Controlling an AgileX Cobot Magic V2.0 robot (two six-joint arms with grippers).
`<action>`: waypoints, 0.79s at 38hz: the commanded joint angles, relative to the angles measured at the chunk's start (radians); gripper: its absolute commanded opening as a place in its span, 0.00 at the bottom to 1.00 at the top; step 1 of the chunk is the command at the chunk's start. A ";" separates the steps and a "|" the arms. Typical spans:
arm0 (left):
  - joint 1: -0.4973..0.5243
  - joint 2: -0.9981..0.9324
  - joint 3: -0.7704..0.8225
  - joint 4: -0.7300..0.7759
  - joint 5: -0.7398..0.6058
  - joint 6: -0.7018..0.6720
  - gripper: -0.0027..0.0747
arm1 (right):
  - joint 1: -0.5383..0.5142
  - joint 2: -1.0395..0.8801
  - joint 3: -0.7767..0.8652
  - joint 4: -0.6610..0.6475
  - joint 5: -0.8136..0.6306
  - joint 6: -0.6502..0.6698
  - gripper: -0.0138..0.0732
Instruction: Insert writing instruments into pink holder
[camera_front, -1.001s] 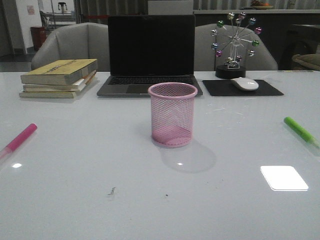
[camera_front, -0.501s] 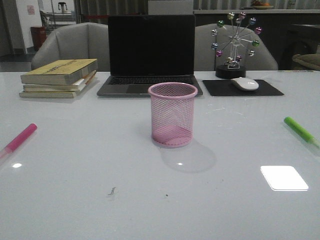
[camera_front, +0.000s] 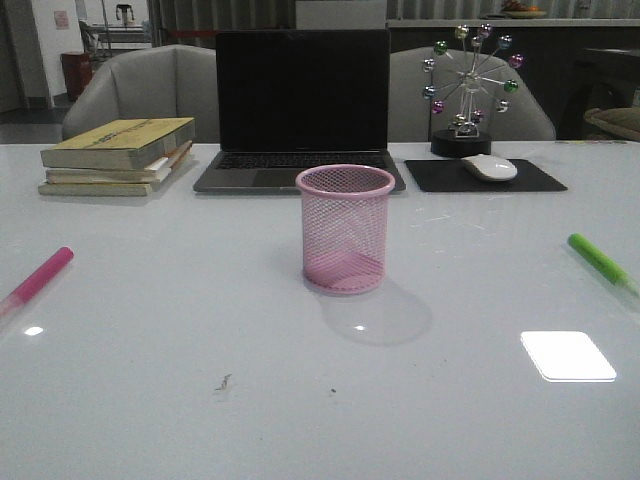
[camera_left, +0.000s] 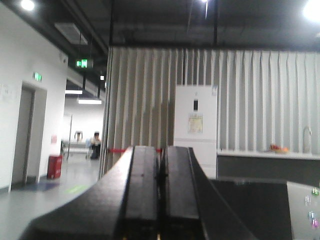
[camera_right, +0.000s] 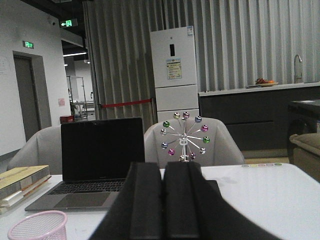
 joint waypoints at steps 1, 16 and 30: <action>0.003 -0.016 -0.138 0.007 0.071 -0.012 0.16 | -0.004 -0.020 -0.109 -0.075 -0.010 -0.005 0.24; 0.003 0.197 -0.523 0.089 0.349 -0.012 0.16 | -0.004 0.115 -0.576 -0.133 0.513 -0.005 0.24; 0.003 0.555 -0.776 0.081 0.583 -0.003 0.16 | -0.004 0.467 -0.759 -0.145 0.523 -0.005 0.24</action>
